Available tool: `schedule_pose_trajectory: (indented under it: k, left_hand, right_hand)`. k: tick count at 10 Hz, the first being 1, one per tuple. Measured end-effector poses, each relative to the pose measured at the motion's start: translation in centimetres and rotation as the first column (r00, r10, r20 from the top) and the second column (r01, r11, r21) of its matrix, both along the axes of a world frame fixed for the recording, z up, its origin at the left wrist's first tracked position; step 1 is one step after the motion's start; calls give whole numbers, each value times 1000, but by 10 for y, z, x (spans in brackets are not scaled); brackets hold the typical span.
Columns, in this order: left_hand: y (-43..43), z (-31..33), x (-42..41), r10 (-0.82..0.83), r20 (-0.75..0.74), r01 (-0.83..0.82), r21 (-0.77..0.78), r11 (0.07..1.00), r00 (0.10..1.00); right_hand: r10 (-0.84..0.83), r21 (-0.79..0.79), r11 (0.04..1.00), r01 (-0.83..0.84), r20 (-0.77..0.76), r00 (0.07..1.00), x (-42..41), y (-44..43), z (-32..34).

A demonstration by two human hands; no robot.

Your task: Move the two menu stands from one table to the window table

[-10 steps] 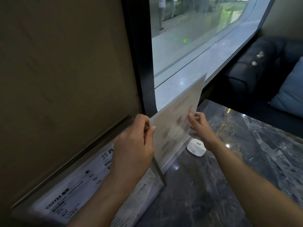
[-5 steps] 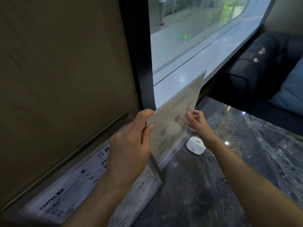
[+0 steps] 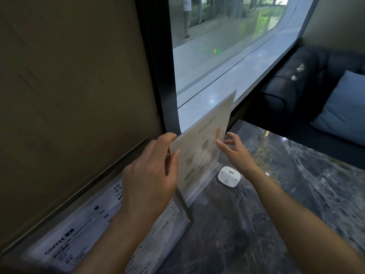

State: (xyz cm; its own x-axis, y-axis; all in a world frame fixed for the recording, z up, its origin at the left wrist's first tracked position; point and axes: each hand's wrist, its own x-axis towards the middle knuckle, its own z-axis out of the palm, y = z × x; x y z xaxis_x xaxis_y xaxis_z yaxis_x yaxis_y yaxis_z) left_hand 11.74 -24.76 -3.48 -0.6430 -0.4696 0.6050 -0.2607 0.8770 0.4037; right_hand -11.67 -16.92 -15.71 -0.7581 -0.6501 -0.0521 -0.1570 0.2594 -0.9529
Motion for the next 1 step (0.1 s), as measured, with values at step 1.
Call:
schedule_pose_trajectory:
  k: [1]
  left_hand:
    - [6,9,-3,-2,-59,-1,-64,998,998]
  right_hand:
    - [-10,71,997,18,-105,994,-5,10,14]
